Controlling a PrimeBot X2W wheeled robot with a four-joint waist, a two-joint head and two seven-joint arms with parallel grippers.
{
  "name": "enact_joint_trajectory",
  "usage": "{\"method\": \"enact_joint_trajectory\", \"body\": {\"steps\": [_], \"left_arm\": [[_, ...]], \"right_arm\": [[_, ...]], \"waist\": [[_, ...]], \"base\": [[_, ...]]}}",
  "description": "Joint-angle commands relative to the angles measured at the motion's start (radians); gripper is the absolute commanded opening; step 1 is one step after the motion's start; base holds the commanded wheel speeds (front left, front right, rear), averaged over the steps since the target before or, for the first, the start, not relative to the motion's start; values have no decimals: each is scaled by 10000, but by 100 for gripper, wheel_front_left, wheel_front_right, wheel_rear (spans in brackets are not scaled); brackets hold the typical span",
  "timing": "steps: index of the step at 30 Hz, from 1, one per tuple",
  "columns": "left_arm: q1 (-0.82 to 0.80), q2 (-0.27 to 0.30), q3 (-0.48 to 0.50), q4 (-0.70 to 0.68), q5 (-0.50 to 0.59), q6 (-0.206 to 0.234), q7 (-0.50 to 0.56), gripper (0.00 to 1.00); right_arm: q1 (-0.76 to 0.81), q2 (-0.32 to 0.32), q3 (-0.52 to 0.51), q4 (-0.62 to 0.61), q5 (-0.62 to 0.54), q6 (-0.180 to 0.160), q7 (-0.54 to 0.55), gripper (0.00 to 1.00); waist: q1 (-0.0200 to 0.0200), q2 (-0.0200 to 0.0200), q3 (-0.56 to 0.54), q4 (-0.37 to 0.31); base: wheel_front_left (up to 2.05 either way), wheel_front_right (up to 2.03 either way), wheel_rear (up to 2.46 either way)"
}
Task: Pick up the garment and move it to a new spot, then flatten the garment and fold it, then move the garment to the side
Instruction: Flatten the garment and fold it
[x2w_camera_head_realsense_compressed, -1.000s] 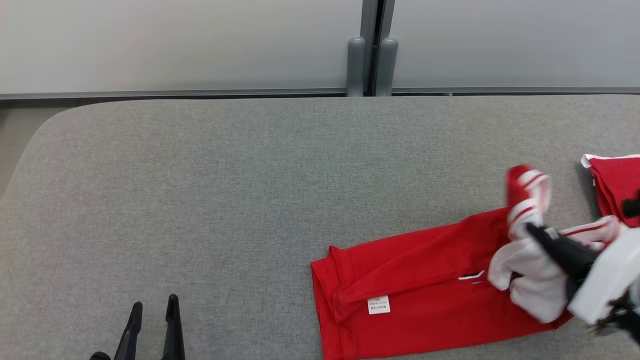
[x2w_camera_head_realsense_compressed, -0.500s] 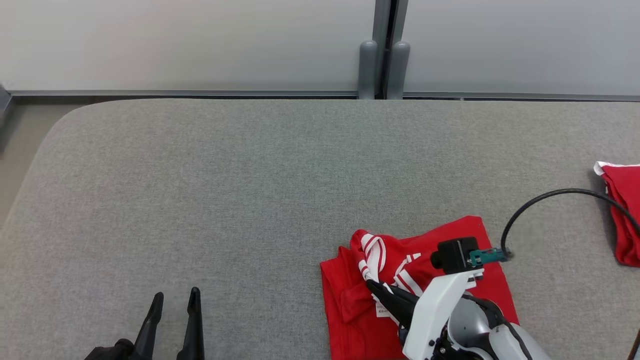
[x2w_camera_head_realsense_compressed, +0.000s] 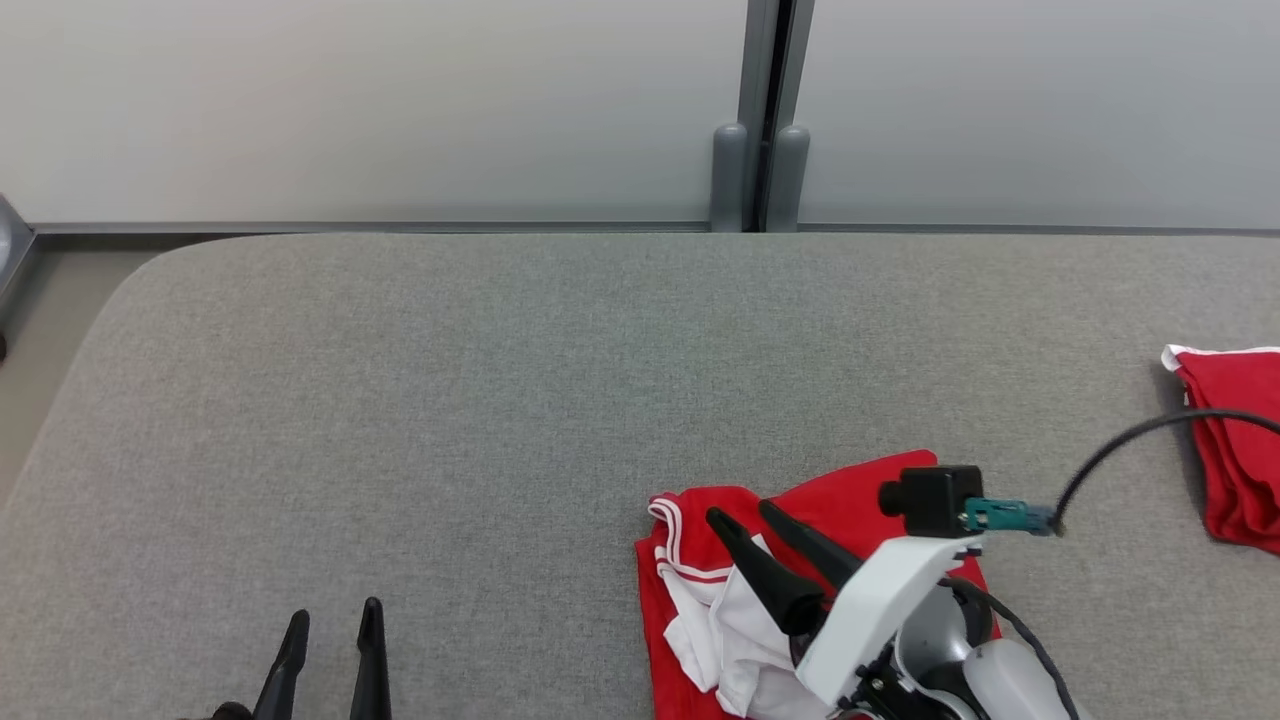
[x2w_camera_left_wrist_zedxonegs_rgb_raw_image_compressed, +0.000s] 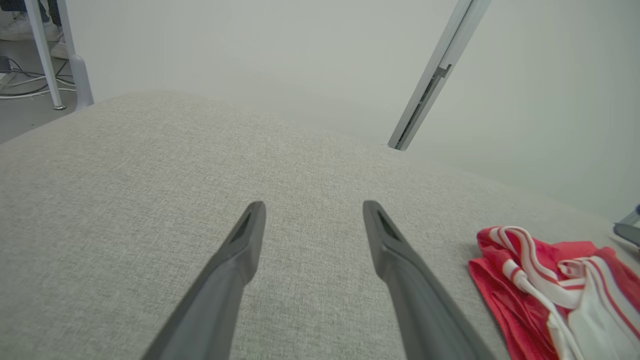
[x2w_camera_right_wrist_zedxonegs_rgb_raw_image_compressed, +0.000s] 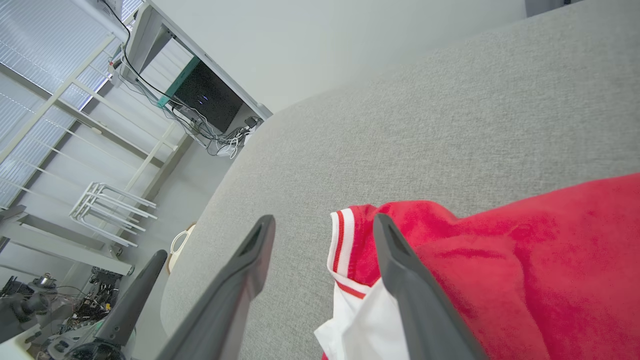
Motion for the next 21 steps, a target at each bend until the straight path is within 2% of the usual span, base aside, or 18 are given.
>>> {"method": "enact_joint_trajectory", "body": {"steps": [1,7,10,14,16,21], "left_arm": [[172,40,90,-19,98,56,-12,100],[458,37,326,-131,129,86,-12,100],[502,34,317,-184,73,87,-12,100],[515,38,299,-209,13,111,-12,100],[510,40,315,-213,-2,126,-12,100],[503,38,389,-172,110,108,-12,100]], "right_arm": [[230,-159,-91,-169,-55,21,-116,100],[1124,-1540,-1389,-1685,-942,19,-1217,100],[1652,-2361,-2413,-1724,-2102,18,-1984,100],[2310,-2636,-3570,-1047,-3566,19,-3217,100],[2541,-2549,-3975,-504,-4072,19,-3818,100],[2467,-2158,-4007,605,-4793,19,-4701,100]], "waist": [[0,-1,-169,-136],[0,-1,-637,-478],[0,-1,-779,-555],[0,-1,-907,-591],[0,-1,-942,-594],[0,-1,-923,-531]], "base": [[0,0,0],[0,0,0],[0,0,0],[0,0,0],[0,0,0],[0,0,0]]}}
